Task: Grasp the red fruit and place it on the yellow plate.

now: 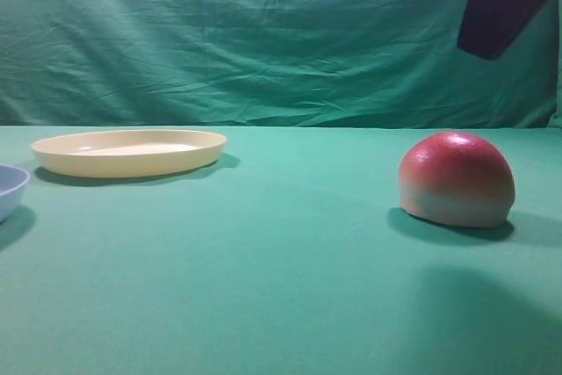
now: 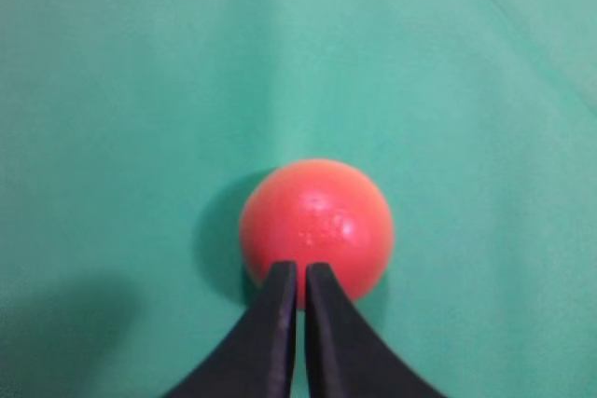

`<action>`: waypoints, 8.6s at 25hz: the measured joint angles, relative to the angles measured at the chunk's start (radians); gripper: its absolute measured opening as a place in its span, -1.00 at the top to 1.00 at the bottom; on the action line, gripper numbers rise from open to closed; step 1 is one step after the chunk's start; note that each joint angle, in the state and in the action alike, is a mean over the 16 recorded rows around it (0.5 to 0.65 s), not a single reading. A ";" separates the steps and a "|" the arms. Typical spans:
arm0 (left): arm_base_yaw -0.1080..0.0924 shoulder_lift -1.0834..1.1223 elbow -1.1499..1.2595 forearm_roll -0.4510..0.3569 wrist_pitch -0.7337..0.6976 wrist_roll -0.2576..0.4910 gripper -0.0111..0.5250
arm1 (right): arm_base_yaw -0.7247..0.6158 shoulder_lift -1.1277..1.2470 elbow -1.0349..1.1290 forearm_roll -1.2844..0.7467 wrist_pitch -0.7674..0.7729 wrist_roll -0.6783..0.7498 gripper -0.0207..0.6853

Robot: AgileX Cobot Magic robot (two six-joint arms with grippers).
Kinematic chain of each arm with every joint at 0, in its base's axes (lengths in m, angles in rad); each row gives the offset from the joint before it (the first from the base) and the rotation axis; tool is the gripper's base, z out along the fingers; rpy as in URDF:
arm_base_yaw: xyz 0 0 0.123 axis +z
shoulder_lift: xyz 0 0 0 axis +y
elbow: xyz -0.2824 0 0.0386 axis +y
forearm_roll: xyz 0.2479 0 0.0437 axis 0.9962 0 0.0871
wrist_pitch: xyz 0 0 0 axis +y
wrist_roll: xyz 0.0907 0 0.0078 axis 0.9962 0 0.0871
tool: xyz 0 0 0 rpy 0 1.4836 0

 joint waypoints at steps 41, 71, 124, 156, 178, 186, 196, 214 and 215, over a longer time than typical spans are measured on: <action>0.000 0.000 0.000 0.000 0.000 0.000 0.96 | 0.011 0.317 -0.167 0.062 -0.041 0.019 -0.05; 0.000 0.000 0.000 0.000 0.000 0.000 0.96 | 0.292 0.829 -1.049 0.072 -0.129 -0.033 -0.16; 0.000 0.000 0.000 0.000 0.000 0.000 0.96 | 0.292 0.116 -1.058 -0.197 0.439 0.290 0.94; 0.000 0.000 0.000 0.000 0.000 0.000 0.96 | -0.147 -0.964 0.018 -0.238 -0.060 0.401 0.94; 0.000 0.000 0.000 0.000 0.000 0.000 0.96 | -0.441 -1.523 0.744 -0.214 -0.331 0.420 0.94; 0.000 0.000 0.000 0.000 0.000 0.000 0.96 | -0.444 -1.526 0.929 -0.199 -0.444 0.421 0.94; 0.000 0.000 0.000 0.000 0.000 0.000 0.96 | -0.444 -1.526 1.005 -0.197 -0.481 0.435 0.94; 0.000 0.000 0.000 0.000 0.000 0.000 0.96 | -0.444 -1.526 1.006 -0.197 -0.452 0.446 0.94; 0.000 0.000 0.000 0.000 0.000 0.000 0.96 | -0.444 -1.526 1.006 -0.197 -0.452 0.446 0.94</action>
